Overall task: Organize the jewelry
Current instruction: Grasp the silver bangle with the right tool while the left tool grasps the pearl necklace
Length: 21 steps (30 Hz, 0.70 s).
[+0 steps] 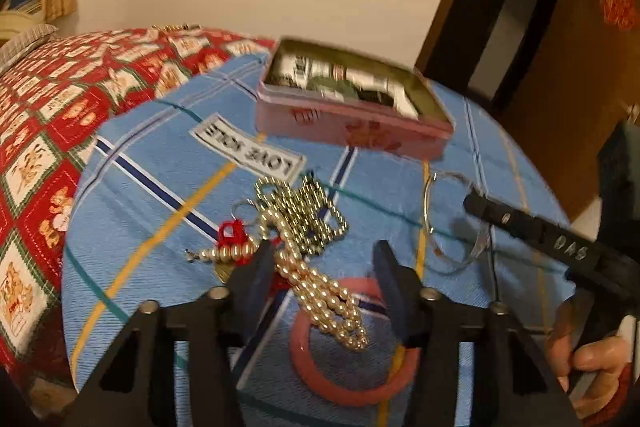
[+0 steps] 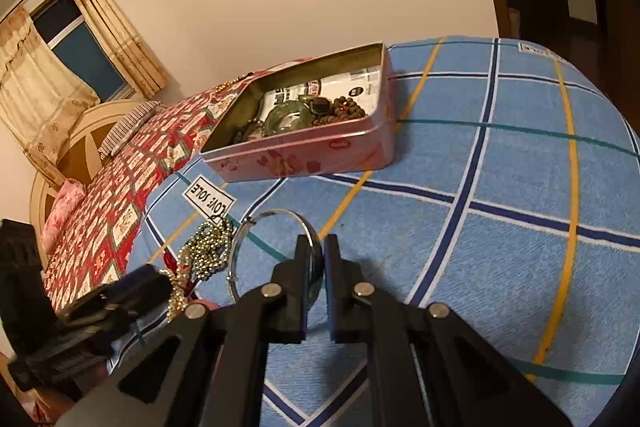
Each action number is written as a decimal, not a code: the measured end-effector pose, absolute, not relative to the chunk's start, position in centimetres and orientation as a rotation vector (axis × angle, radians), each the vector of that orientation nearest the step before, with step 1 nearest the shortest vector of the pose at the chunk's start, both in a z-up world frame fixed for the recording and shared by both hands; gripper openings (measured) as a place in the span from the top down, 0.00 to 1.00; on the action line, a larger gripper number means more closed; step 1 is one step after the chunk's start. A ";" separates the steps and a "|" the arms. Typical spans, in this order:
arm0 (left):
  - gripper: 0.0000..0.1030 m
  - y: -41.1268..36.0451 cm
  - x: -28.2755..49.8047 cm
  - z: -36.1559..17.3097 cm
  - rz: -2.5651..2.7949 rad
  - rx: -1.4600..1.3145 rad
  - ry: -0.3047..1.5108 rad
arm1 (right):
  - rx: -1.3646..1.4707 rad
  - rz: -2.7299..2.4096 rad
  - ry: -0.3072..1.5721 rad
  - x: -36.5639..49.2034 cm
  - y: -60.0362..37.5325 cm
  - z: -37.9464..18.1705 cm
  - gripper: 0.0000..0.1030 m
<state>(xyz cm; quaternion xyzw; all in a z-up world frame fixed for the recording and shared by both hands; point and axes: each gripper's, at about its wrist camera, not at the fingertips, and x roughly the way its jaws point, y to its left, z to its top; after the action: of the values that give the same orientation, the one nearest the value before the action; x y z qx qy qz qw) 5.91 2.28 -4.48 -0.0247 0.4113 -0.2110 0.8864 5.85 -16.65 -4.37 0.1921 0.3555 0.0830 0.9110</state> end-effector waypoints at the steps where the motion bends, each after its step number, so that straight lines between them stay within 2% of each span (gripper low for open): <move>1: 0.54 2.2 6.1 -4.6 -0.430 -0.052 0.868 | 0.398 0.174 0.734 5.9 -16.6 -4.4 0.90; 3: 0.54 2.5 6.4 -4.8 -0.414 -0.063 0.879 | 0.403 0.179 0.734 6.0 -16.7 -4.5 0.90; 4: 0.57 2.7 6.6 -5.0 -0.406 -0.071 0.894 | 0.405 0.181 0.733 6.0 -16.7 -4.5 0.90; 5: 0.69 2.8 6.8 -5.2 -0.404 -0.081 0.908 | 0.407 0.183 0.732 6.0 -16.8 -4.6 0.90; 6: 0.74 3.0 7.0 -5.5 -0.407 -0.095 0.925 | 0.411 0.185 0.732 6.0 -16.8 -4.6 0.90; 8: 0.80 3.2 7.2 -5.6 -0.411 -0.118 0.937 | 0.417 0.186 0.733 6.0 -16.9 -4.6 0.90; 13: 0.88 3.6 6.7 -4.9 -0.445 -0.151 0.886 | 0.440 0.186 0.732 5.9 -17.2 -4.7 0.90; 15: 0.99 3.8 6.0 -3.9 -0.465 -0.155 0.820 | 0.447 0.191 0.721 5.8 -17.3 -4.6 0.90; 21: 0.99 4.5 4.7 -2.2 -0.476 -0.116 0.705 | 0.453 0.191 0.683 5.3 -17.5 -4.2 0.90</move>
<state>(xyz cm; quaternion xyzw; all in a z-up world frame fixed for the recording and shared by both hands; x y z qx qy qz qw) 4.72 4.45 -2.18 -0.0564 0.3419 -0.2306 0.9093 5.30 -17.51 -4.17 0.2198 0.3314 0.0925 0.9129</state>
